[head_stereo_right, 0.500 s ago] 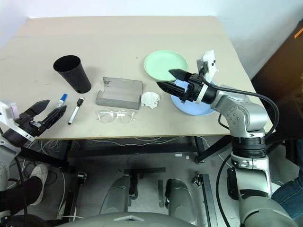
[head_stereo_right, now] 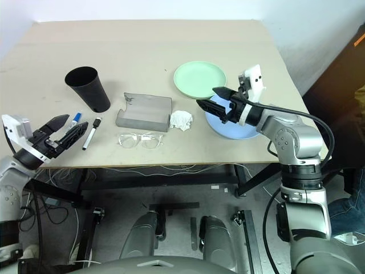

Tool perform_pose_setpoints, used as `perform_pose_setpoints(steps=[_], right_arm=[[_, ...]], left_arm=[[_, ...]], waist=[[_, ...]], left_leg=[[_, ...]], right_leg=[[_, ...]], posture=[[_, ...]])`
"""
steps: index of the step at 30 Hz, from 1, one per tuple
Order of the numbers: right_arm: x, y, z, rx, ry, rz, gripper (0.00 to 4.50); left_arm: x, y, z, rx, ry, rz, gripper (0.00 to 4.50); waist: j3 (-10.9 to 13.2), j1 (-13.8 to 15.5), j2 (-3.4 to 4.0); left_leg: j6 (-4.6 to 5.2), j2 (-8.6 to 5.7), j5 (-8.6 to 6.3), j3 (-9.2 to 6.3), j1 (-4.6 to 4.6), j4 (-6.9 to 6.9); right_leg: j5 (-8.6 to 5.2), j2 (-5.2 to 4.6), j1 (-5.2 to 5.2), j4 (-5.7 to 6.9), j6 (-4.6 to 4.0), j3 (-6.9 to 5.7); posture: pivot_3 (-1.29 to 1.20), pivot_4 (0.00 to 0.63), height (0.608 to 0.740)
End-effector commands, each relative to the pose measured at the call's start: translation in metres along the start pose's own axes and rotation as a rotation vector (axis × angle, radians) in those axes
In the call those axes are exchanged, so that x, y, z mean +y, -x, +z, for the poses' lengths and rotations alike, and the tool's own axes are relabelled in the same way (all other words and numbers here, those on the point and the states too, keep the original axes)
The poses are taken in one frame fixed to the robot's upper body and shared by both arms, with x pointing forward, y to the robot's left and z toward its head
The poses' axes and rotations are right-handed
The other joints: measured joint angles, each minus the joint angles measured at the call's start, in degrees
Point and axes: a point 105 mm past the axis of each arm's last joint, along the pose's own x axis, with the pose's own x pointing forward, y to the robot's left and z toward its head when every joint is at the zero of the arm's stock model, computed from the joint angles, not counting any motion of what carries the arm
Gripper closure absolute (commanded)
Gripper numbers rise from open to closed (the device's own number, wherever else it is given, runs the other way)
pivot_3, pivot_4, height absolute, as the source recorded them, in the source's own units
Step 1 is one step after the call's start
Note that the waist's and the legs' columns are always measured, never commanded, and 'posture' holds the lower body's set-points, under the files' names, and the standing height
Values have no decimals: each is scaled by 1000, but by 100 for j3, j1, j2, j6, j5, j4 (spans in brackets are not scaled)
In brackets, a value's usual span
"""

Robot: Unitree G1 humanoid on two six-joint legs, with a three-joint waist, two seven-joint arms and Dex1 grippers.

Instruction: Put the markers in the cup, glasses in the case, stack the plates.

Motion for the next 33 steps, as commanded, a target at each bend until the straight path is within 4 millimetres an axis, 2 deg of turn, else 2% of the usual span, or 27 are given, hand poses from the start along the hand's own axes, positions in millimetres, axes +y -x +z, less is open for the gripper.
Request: perform_pose_setpoints(steps=[1,5,11,18,21,25,30,33], right_arm=[[-11,15,8,-11,40,-67,56],[-12,18,1,22,27,-78,56],[-11,12,-3,57,44,-72,56],[-29,9,-9,81,87,-147,56],[-33,10,-24,231,-2,-167,56],[-28,14,-29,314,-56,-150,56],[-29,16,-58,487,-15,-173,56],[-28,14,-62,492,-9,-167,56]], left_arm=[[-9,-4,8,-2,-18,-71,0],[-18,-7,1,33,-10,-120,0],[-24,-7,2,45,-8,-157,0],[-29,-11,-2,52,-40,-163,0],[-30,-14,-3,47,-42,-161,0],[-32,-18,-5,36,-38,-164,0],[-34,-20,-7,33,-26,-176,0],[-36,-16,-8,48,-19,-193,0]], waist=[[0,-4,0],[0,-22,0],[0,-41,0],[0,-27,0],[1,-41,2],[1,-34,1],[0,-39,1],[1,-39,1]], left_leg=[[0,0,0,1,1,0],[0,1,0,1,2,1],[1,5,0,-2,3,13],[4,6,-3,-2,-1,33],[5,6,-4,-1,-1,33],[5,7,-4,0,-2,33],[10,6,-6,4,-2,41],[10,6,-6,9,-2,42]], right_leg=[[3,0,0,0,5,2],[5,3,3,2,9,3],[0,4,7,15,1,6],[1,2,4,13,-4,6],[2,1,4,13,-4,7],[2,2,-2,17,-5,13],[2,3,-2,17,-4,17],[3,2,-5,21,-4,22]], posture=[[0,150,706],[0,150,706],[0,150,706],[0,150,706],[0,150,706],[0,150,706],[0,150,706],[0,150,706]])
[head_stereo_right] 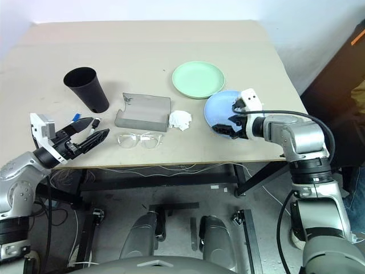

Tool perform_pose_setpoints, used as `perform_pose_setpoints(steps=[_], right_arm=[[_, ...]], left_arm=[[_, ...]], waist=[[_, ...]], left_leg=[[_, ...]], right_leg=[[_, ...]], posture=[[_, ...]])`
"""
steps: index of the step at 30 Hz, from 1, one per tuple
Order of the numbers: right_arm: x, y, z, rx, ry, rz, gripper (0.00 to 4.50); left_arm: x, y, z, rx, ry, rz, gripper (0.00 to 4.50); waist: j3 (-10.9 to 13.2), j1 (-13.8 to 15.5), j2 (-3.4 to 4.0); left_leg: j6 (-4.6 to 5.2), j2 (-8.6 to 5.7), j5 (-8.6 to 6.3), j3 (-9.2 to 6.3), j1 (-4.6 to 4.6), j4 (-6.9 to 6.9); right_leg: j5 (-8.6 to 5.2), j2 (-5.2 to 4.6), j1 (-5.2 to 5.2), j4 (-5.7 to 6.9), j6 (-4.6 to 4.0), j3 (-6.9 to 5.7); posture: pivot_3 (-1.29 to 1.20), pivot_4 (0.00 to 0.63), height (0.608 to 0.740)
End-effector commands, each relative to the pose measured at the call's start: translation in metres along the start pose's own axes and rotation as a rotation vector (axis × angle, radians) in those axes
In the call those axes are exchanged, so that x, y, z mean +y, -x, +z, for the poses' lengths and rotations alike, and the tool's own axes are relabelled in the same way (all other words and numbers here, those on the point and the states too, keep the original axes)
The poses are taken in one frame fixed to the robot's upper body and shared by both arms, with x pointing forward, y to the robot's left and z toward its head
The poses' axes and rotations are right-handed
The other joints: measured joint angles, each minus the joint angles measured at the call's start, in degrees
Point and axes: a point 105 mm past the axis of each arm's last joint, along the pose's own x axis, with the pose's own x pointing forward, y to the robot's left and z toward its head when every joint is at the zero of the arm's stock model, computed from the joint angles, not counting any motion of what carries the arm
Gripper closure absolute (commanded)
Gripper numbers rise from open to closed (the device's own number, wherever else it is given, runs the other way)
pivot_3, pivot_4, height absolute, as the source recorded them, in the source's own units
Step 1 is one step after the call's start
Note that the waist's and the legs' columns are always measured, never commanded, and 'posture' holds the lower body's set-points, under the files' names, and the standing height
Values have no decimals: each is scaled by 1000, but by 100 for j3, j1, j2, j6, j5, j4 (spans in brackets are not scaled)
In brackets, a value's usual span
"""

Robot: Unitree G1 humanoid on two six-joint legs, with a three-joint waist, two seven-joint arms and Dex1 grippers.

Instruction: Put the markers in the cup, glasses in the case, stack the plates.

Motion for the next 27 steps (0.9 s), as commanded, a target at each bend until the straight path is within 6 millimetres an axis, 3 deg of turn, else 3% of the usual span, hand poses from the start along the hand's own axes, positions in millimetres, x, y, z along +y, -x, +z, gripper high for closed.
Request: perform_pose_setpoints(steps=[1,9,18,21,27], right_arm=[[1,4,9,-26,35,-3,56],[12,5,16,-63,90,62,56],[-2,-13,-2,35,142,-29,56],[-6,-15,-3,38,173,-58,617],[-4,-11,3,20,196,-54,2603]], left_arm=[[-7,3,7,-10,-19,-42,0],[-14,15,11,17,-27,-96,0],[-25,11,2,85,-171,-170,0],[-26,11,2,87,-177,-182,0],[-27,10,4,83,-192,-188,0]], waist=[[0,1,-1],[0,3,-1],[-2,-2,-2],[-4,-1,-5],[-4,1,-5]], left_leg=[[0,0,0,2,0,1],[1,1,-1,11,0,2],[6,5,-5,35,0,-1],[7,11,-6,43,1,0],[7,17,-6,51,0,0]], right_leg=[[0,0,-2,2,0,3],[0,0,-9,5,0,12],[4,-6,-21,4,1,24],[12,-5,-25,3,0,28],[20,-5,-31,1,-1,28]], posture=[[0,150,706],[0,150,706],[0,150,706],[0,150,706],[0,150,706]])
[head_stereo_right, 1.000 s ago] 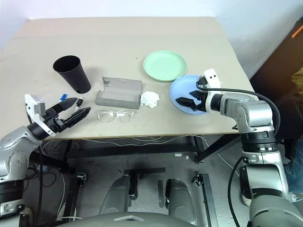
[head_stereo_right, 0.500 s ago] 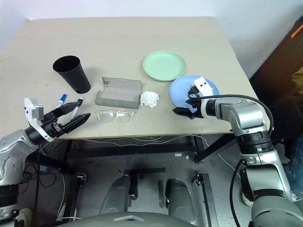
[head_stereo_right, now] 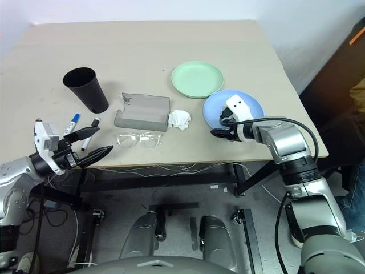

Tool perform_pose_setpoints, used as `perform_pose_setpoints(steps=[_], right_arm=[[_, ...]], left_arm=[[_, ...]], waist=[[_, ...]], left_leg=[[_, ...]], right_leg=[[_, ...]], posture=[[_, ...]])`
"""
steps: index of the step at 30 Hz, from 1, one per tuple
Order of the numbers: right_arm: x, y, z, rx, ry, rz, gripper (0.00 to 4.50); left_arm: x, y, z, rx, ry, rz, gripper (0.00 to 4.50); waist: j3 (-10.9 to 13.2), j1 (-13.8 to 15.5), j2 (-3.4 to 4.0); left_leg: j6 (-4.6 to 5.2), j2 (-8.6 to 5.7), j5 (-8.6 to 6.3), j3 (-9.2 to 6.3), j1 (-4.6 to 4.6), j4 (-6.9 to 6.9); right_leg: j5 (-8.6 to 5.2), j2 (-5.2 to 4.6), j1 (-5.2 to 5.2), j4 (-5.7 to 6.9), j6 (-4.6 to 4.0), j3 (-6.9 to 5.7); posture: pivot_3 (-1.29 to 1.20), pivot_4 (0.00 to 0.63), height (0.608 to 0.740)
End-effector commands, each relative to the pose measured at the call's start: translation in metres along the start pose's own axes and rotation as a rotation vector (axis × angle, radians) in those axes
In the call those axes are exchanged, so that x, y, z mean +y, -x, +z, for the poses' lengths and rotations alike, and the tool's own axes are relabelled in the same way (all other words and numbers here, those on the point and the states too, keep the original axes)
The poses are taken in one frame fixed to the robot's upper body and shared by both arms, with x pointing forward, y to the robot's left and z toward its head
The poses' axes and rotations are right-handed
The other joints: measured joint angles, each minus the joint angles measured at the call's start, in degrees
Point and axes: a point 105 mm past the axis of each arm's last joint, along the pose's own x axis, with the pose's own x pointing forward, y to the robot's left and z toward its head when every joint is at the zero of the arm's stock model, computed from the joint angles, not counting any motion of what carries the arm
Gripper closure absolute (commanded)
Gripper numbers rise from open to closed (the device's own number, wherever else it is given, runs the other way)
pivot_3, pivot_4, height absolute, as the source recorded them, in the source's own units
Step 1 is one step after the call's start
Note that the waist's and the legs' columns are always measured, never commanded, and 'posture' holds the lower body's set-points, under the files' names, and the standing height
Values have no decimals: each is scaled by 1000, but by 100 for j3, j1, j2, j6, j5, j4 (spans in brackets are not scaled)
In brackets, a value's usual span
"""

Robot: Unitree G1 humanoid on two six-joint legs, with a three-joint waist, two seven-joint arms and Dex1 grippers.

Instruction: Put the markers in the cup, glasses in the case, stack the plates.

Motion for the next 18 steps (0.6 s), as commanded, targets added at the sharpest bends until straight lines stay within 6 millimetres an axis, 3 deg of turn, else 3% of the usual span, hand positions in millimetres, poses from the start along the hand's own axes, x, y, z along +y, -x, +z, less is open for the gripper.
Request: perform_pose_setpoints(steps=[1,6,7,9,10,11,12,13,14,15,18], right_arm=[[-7,5,2,5,5,-41,2952],[-6,12,13,-16,20,-33,4480],[-6,13,14,-19,26,-36,4480],[-9,16,17,-16,46,-60,4480],[-10,17,20,-22,50,-66,4480],[-11,19,23,-33,50,-68,4480],[-12,23,29,-49,56,-72,4480],[-14,27,35,-63,67,-79,4480],[-15,30,40,-73,78,-85,4480],[-16,33,46,-87,84,-93,4480],[-18,40,62,-125,101,-111,4480]], left_arm=[[-3,-3,13,-17,-61,-21,0],[-2,-6,16,-17,-67,-26,0],[-2,-6,17,-16,-67,-28,0],[-2,-8,19,-16,-68,-29,0],[-2,-8,20,-19,-66,-28,0],[-2,-9,21,-22,-63,-27,0],[-2,-10,22,-22,-62,-27,0],[-2,-10,23,-22,-62,-27,0],[-3,-11,23,-22,-62,-27,0],[-3,-11,24,-23,-61,-27,0],[-3,-11,24,-26,-53,-23,0]], waist=[[0,4,0],[-23,10,-14],[-27,17,-22],[-43,41,-67],[-31,37,-101],[-41,70,-68],[-39,87,-6],[-29,91,13],[-12,71,44],[-5,7,60],[-7,-16,79]], left_leg=[[0,2,0,3,-1,0],[-1,73,-1,39,-33,-39],[-1,86,0,93,-50,-89],[-3,112,1,329,5,-103],[-5,109,2,445,44,-108],[-23,97,11,478,101,-32],[-210,44,-100,280,109,187],[-130,-53,-257,-40,134,339],[-98,-66,-302,-148,136,341],[-94,-53,-318,-192,153,329],[-88,-21,-321,-204,116,297]], right_leg=[[5,0,-1,-2,0,0],[108,42,17,-94,-7,2],[114,31,-25,-32,-24,35],[-84,1,-85,251,-142,121],[-155,-18,-138,355,-133,212],[-198,-92,-205,375,-58,245],[-188,-122,-197,373,-71,179],[-175,-171,-147,339,-75,22],[-160,-180,-113,306,-73,-51],[-87,-173,-33,230,-55,-141],[71,-80,2,14,-32,-170]], posture=[[0,150,706],[0,150,706],[0,150,706],[0,150,706],[0,150,706],[0,150,706],[0,150,706],[0,150,706],[0,150,706],[0,150,706],[0,150,706]])
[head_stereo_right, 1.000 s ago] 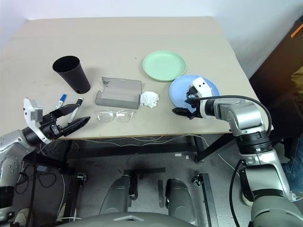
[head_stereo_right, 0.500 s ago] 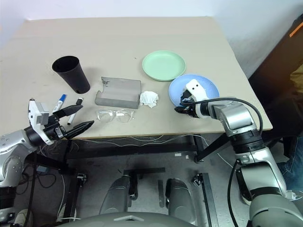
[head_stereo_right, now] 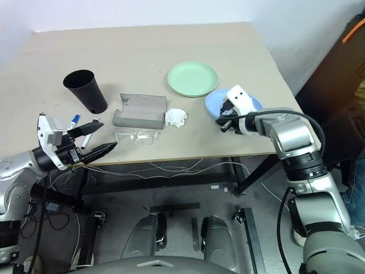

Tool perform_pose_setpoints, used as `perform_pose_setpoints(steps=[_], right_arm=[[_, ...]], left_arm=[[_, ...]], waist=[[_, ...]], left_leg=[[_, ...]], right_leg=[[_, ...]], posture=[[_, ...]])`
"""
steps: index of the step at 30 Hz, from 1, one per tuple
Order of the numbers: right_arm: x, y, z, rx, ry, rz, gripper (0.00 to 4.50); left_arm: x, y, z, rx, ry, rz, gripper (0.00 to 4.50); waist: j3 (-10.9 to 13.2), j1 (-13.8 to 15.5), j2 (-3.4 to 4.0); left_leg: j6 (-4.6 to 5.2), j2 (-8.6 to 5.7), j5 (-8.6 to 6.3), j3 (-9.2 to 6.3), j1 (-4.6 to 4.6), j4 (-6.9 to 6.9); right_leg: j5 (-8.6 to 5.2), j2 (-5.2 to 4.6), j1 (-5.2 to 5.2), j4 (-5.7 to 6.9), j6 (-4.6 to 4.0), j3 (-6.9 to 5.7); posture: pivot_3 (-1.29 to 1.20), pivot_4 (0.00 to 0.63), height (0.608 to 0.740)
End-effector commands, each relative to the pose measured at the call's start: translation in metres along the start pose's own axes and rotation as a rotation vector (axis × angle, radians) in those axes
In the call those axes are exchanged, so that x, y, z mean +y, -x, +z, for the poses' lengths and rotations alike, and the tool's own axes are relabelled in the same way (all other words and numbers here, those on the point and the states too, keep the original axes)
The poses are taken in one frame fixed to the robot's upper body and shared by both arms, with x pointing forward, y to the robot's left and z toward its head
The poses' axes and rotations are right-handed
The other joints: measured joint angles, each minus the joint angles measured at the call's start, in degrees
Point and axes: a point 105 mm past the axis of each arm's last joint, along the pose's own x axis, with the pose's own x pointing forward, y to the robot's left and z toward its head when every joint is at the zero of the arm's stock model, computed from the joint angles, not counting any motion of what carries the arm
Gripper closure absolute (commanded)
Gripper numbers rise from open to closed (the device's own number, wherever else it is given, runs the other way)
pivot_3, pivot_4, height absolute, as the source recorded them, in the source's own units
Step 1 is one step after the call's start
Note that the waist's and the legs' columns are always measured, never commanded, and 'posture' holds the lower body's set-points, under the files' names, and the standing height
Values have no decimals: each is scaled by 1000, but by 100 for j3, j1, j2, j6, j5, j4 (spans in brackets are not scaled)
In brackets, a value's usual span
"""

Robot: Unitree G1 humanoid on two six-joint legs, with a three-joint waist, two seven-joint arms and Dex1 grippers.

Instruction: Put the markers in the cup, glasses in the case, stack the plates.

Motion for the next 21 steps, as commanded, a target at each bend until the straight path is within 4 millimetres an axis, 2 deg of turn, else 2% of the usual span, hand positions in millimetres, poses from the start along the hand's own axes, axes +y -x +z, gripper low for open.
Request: perform_pose_setpoints(steps=[1,6,9,15,18,21], right_arm=[[-10,15,27,-74,37,-53,4480],[-16,20,66,-208,89,-95,4480],[-17,11,87,-298,117,-108,4480],[-7,-23,129,-436,219,-133,4480],[4,-51,139,-467,263,-111,4480],[16,-80,141,-445,323,-133,4480]], left_arm=[[-2,1,13,-27,-35,-5,0],[0,3,18,-40,-30,14,0],[1,4,18,-35,-32,20,0],[1,2,20,-41,-31,30,0],[0,1,21,-46,-28,41,0],[-2,0,24,-51,-30,51,0]], waist=[[1,0,-5],[4,9,-3],[4,-9,-3],[4,-13,-2],[4,-19,-2],[4,-19,-2]], left_leg=[[7,-5,1,29,-22,8],[17,-4,-2,82,-27,1],[20,3,0,100,-26,-3],[22,10,2,113,-17,-4],[28,9,6,124,-18,-1],[31,10,8,129,-20,-1]], right_leg=[[44,-9,-23,-7,14,9],[45,-5,-48,-11,16,33],[53,7,-66,5,29,50],[55,18,-73,14,30,65],[59,19,-77,17,30,74],[64,19,-82,22,27,78]], posture=[[0,150,706],[0,150,706],[0,150,706],[0,150,706],[0,150,706],[0,150,706]])
